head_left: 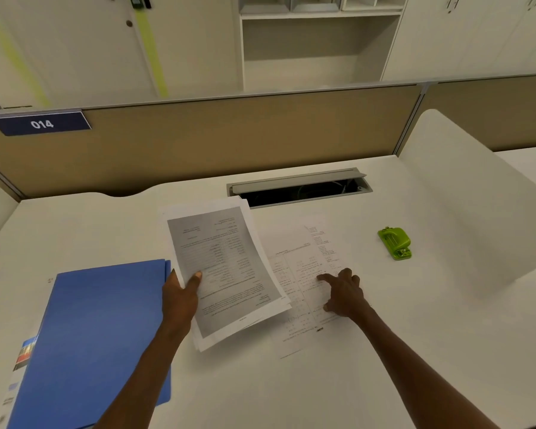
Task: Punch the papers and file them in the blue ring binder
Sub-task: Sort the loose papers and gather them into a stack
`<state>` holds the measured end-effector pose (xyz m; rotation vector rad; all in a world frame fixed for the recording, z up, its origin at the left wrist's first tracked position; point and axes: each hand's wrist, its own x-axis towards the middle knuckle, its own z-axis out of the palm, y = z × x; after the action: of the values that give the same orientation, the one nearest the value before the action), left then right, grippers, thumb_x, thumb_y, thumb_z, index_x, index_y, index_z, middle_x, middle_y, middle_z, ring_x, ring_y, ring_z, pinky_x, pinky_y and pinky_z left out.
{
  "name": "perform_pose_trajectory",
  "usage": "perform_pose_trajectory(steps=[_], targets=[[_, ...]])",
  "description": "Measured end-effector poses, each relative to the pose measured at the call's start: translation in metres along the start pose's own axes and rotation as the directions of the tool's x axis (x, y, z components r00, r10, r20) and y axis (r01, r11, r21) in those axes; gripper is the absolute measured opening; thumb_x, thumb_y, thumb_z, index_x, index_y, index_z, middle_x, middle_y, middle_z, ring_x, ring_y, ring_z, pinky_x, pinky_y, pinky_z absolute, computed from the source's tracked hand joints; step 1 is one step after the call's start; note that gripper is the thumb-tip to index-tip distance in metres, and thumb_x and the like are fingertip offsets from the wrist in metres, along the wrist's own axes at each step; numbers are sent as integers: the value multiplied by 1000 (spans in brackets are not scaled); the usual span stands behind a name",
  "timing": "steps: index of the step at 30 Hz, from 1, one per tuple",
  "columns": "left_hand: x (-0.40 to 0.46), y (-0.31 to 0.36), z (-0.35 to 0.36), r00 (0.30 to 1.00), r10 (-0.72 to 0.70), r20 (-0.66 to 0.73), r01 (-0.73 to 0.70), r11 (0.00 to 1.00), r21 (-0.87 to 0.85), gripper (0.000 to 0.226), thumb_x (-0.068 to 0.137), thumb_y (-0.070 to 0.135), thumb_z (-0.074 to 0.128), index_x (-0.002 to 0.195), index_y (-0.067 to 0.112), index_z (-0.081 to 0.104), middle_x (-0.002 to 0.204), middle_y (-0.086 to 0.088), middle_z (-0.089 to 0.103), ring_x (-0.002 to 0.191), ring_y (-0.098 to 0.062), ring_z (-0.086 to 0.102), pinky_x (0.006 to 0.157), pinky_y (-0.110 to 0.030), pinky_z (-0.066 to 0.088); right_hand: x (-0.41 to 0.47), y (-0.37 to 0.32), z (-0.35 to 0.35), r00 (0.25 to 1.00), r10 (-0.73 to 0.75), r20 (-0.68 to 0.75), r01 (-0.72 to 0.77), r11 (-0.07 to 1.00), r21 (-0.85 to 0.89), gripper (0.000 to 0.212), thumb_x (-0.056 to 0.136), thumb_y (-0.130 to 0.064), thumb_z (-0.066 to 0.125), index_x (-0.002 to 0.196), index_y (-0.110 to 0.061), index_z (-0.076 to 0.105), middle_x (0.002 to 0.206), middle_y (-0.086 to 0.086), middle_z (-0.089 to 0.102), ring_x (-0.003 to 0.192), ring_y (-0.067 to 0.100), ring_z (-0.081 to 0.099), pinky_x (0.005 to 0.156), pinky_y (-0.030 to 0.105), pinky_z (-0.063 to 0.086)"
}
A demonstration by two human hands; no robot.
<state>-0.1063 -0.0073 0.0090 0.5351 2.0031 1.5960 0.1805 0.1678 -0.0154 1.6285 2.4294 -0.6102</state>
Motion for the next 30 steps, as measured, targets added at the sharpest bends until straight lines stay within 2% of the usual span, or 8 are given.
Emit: perform_pose_trajectory(steps=[2,5,8,11,17,22,25,30], targets=[[-1,-1,0,1000,-10,2,10,1000,6,28,90,25,60,118,20,54,106,-5,65,90,-24,65,72,-38,56,1,-3,-2,1000,24,8,-25,998,54,65,81,-34,68,140,-31,41,132,14,31,122,36,34,99,47,43],[-1,0,-1,1000,-9,0,9,1000,27,30,90,25,60,119,18,54,107,-7,66,91,-27,66,71,-40,57,-1,-8,2,998,49,-29,-47,997,66,68,77,-52,69,135,-28,42,132,14,33,124,36,34,99,48,41],[-1,2,-2,1000,-4,-11,4,1000,10,33,91,23,59,123,15,54,109,-7,65,90,-24,65,68,-33,54,-2,-12,7,994,63,-91,-58,997,58,72,75,-45,75,132,-18,41,128,16,36,120,34,37,96,46,42],[-2,4,-4,1000,0,-22,0,999,-38,35,93,21,57,127,14,53,110,-4,64,90,-17,62,67,-25,51,1,-17,4,990,111,-86,-106,993,59,79,73,-37,79,130,-7,35,126,20,38,118,34,39,95,48,42],[-1,4,-9,1000,1,-30,-2,999,-37,33,93,22,57,126,16,54,107,-4,64,89,-18,63,65,-27,51,11,-20,-4,982,189,-26,-186,978,91,82,68,-35,84,126,-2,36,126,22,46,121,35,41,97,51,41],[-1,0,-10,1000,-7,-27,5,999,-42,32,93,22,57,124,17,54,106,-3,65,88,-17,64,68,-31,53,13,-18,-3,979,194,-64,-191,980,63,88,61,-38,88,122,1,38,127,21,37,121,36,37,95,52,42],[-2,-3,-9,999,-19,-29,18,999,-30,32,92,22,57,123,17,54,106,-4,65,91,-23,65,71,-36,54,15,-18,-6,978,202,-56,-198,978,71,87,61,-34,88,122,1,37,126,21,41,120,35,39,94,52,43],[-4,-3,-7,1000,-20,-17,20,999,-25,33,93,22,56,125,17,53,106,-4,65,87,-19,64,73,-37,54,19,-21,-9,961,275,-5,-273,954,121,85,62,-27,89,124,-1,37,127,21,43,121,36,41,96,53,41]])
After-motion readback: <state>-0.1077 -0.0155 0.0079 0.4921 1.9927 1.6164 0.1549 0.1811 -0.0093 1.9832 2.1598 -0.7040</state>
